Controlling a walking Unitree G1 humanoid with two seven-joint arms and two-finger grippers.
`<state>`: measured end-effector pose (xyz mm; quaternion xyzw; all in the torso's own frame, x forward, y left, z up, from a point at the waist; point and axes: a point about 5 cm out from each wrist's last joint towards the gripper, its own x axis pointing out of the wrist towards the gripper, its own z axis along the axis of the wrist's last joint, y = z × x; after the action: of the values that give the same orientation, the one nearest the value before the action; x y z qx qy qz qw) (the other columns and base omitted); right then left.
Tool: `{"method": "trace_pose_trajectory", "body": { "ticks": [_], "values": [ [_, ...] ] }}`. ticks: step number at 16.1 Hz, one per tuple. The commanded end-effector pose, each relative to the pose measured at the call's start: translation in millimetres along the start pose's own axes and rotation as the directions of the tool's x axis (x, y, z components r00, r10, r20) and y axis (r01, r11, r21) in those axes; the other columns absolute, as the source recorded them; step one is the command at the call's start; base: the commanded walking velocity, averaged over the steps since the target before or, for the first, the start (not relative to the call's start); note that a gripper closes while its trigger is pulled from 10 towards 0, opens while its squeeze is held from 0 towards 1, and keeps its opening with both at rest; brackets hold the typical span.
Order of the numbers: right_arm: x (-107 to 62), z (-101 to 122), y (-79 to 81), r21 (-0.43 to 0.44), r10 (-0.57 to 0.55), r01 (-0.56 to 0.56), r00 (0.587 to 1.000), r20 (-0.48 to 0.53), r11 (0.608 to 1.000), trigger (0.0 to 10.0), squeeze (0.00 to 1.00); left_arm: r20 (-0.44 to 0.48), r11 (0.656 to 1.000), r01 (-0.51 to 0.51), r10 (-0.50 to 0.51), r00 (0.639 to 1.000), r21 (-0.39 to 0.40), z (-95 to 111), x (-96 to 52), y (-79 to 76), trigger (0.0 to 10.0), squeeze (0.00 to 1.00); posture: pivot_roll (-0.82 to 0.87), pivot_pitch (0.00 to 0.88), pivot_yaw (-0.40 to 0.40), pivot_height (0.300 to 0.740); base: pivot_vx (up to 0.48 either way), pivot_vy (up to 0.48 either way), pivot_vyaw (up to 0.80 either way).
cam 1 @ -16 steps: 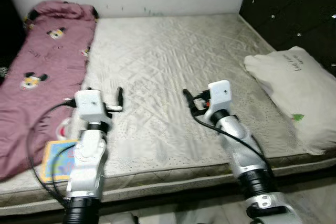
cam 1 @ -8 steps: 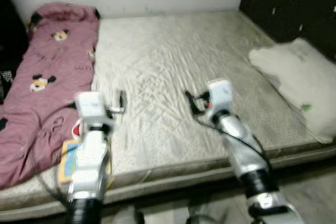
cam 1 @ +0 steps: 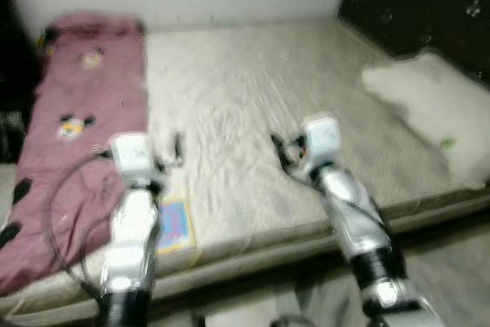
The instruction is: Clean up the room
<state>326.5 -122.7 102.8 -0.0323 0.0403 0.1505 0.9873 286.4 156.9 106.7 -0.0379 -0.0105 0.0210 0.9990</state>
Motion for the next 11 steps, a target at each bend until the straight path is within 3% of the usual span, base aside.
{"method": "trace_pose_trajectory", "body": {
  "ticks": [1,3,11],
  "values": [
    [3.6,7.5,9.1,-0.004,0.036,-0.036,0.999,0.033,0.999,10.0,0.00,0.007,1.000,-0.029,0.029,1.000,0.008,2.9,1.0,8.8,10.0,0.00,-0.09,0.000,-0.023,0.740,0.000,0.480,0.80],
    [3.8,7.6,10.7,-0.009,0.039,-0.038,0.999,0.032,0.999,10.0,0.00,0.006,0.999,-0.032,0.032,0.999,0.008,2.9,1.2,9.6,10.0,0.00,-0.08,0.000,-0.023,0.740,0.000,0.480,0.80],
    [4.9,5.6,8.4,0.004,0.025,-0.025,1.000,0.017,1.000,10.0,0.00,0.002,0.999,-0.037,0.037,0.999,0.007,2.7,1.7,9.9,10.0,0.00,-0.08,0.000,-0.022,0.740,0.000,0.480,0.00]
  ]
}}
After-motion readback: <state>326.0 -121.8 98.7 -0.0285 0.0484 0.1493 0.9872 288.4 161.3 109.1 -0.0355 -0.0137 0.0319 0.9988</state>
